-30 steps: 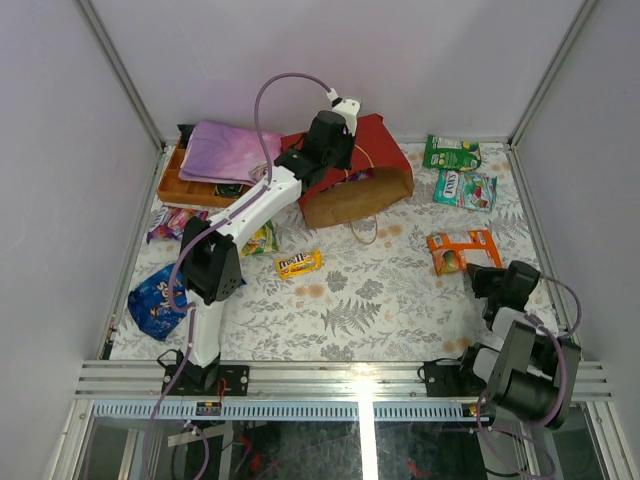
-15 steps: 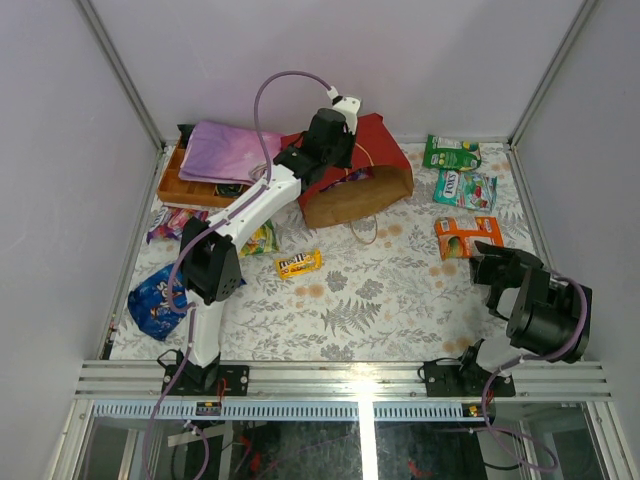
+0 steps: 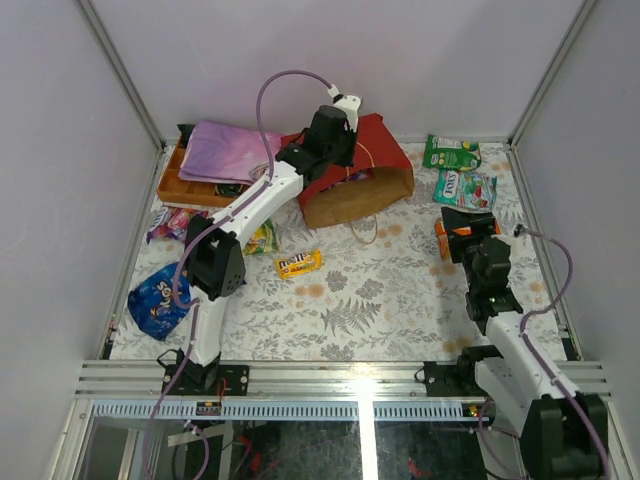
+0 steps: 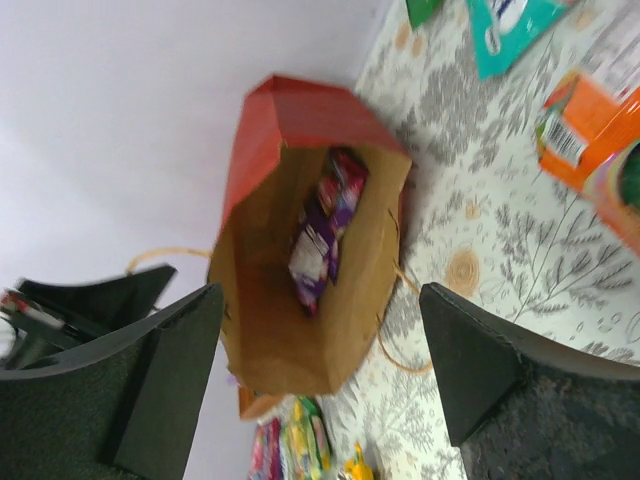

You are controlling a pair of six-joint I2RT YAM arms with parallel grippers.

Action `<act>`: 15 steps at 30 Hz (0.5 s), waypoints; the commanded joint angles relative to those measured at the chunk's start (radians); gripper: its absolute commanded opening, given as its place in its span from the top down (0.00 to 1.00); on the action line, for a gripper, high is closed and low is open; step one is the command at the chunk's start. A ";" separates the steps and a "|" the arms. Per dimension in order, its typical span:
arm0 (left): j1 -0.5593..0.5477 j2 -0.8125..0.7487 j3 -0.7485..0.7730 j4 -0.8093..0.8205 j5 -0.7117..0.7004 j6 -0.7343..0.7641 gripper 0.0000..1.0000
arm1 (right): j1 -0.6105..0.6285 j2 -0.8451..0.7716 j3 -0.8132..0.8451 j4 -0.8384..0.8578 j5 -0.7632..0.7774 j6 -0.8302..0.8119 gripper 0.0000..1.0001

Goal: Take the snacks out of the paper bag
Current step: Place the snack at the center of the board, then take out the snack from the paper bag.

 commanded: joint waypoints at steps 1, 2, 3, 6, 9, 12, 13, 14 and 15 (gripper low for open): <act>0.022 0.030 0.062 -0.029 0.052 -0.063 1.00 | 0.192 0.175 0.094 0.032 0.112 -0.049 0.15; 0.026 0.033 0.068 -0.033 0.056 -0.069 1.00 | 0.233 0.233 0.115 0.083 0.109 -0.048 0.15; 0.030 0.036 0.076 -0.039 0.059 -0.073 1.00 | 0.275 0.293 0.138 0.120 0.102 -0.041 0.16; 0.041 0.045 0.096 -0.062 0.063 -0.088 1.00 | 0.365 0.487 0.195 0.268 0.050 0.020 0.20; 0.056 0.048 0.106 -0.080 0.077 -0.097 1.00 | 0.414 0.705 0.279 0.404 -0.022 0.081 0.24; 0.073 0.040 0.100 -0.084 0.093 -0.107 1.00 | 0.429 0.897 0.368 0.546 -0.066 0.159 0.29; 0.077 0.036 0.097 -0.084 0.100 -0.111 1.00 | 0.431 0.954 0.401 0.576 -0.081 0.186 0.30; 0.081 0.034 0.095 -0.084 0.107 -0.115 1.00 | 0.431 1.009 0.440 0.600 -0.093 0.212 0.32; 0.083 0.031 0.094 -0.083 0.113 -0.115 1.00 | 0.432 1.062 0.477 0.617 -0.103 0.235 0.33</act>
